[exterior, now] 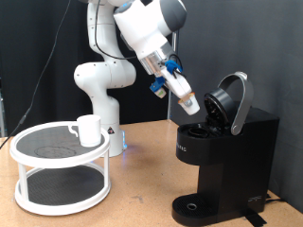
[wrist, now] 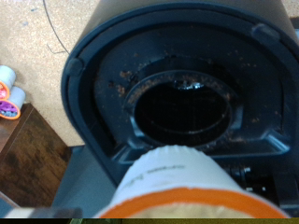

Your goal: Make a cup of coffee with the keurig machine

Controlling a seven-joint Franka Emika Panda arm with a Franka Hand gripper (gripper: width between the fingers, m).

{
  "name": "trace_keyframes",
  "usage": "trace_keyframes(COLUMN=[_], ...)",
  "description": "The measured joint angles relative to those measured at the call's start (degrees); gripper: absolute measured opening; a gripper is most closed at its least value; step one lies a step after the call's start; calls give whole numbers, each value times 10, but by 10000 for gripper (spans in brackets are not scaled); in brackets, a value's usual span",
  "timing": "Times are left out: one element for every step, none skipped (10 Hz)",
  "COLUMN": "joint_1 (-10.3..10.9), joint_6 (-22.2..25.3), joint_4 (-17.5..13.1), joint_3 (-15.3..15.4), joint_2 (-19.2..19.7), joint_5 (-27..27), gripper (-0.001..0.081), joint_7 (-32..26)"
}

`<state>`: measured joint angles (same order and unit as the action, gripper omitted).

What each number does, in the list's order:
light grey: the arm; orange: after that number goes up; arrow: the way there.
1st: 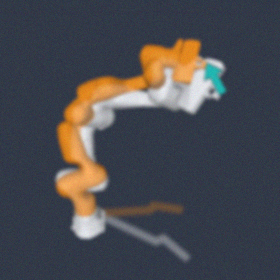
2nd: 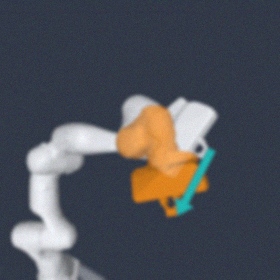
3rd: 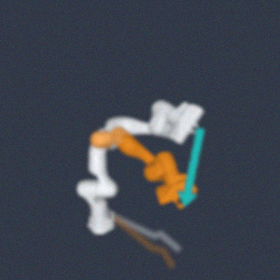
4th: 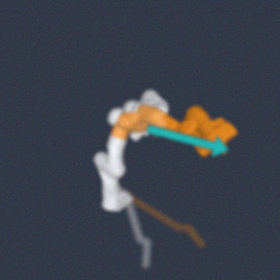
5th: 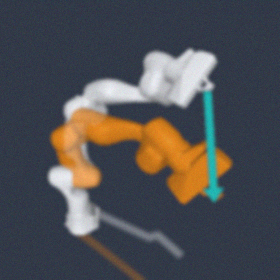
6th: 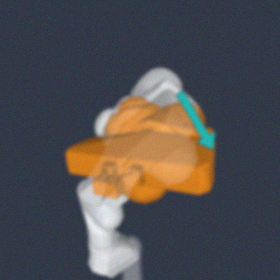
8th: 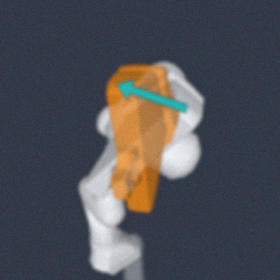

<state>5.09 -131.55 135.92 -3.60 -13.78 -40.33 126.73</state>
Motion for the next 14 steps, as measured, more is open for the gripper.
trace_keyframes(joint_1=[1, 2, 2, 2, 2, 2, 2, 2, 2, 2, 2, 2, 2, 2], joint_6=[-9, -17, -22, -25, -29, -36, -44, -52, -61, -67, -71, -73, -73, -73], joint_4=[3, 5, 6, 8, 12, 16, 19, 21, 22, 23, 23, 23, 23, 23], joint_3=[5, 10, 15, 19, 23, 26, 28, 30, 32, 34, 35, 36, 36, 36], joint_2=[7, 12, 17, 21, 23, 24, 28, 33, 38, 43, 48, 51, 51, 52], joint_5=[-6, -13, -18, -20, -20, -20, -20, -20, -21, -24, -31, -36, -37, -37], gripper=[388, 388, 388, 388, 388, 388, 388, 388, 388, 388, 388, 388, 388, 492], joint_7=[-1, -2, -3, -3, -3, -3, -3, -3, -3, -4, -10, -14, -14, -14])
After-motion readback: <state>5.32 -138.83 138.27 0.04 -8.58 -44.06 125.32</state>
